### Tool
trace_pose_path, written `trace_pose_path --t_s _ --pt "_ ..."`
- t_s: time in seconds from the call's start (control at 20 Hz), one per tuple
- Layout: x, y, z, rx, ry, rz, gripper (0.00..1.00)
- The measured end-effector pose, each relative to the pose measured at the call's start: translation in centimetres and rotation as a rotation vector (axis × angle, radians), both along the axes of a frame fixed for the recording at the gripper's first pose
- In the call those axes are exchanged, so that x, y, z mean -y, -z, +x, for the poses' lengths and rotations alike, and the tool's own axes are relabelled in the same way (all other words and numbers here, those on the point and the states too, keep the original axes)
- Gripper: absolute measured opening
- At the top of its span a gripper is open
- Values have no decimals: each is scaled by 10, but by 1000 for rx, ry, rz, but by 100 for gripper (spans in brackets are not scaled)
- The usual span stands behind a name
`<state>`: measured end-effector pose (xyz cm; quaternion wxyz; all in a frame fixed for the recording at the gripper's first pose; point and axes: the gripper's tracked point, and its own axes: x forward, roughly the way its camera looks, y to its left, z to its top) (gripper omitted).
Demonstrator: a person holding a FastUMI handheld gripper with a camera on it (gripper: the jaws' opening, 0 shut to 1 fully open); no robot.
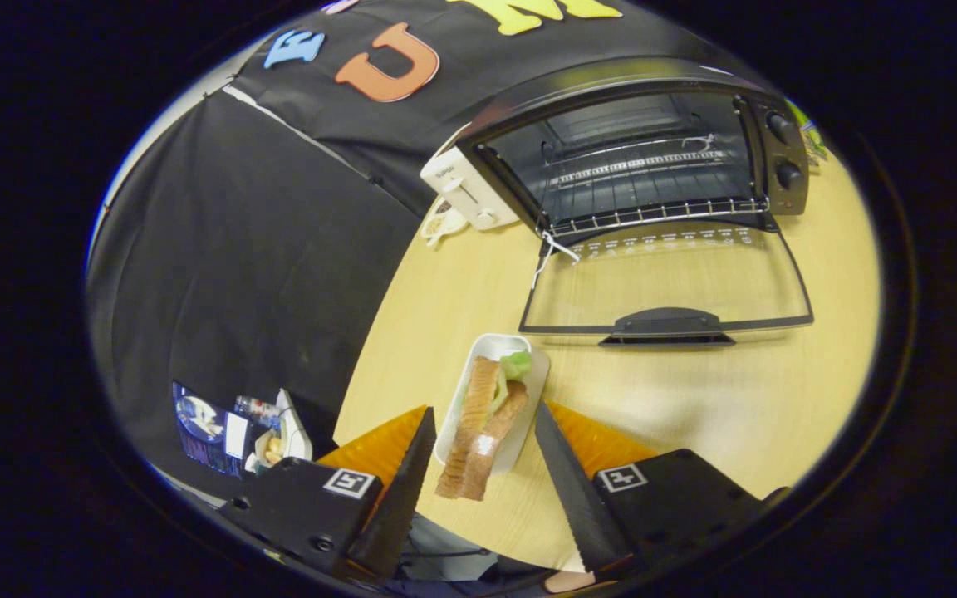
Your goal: Open the toaster oven, put the food inside, and close the toaster oven door.
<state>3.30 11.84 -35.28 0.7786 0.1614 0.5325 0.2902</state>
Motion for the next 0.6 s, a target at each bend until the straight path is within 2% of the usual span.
trace_pose_path --t_s 0.3,0.45,0.6 --pt "-3 8 -7 -145 -41 -65 59" --pt "-2 10 -7 -145 -67 -98 53" --pt "-3 6 -6 -121 -53 -96 42"
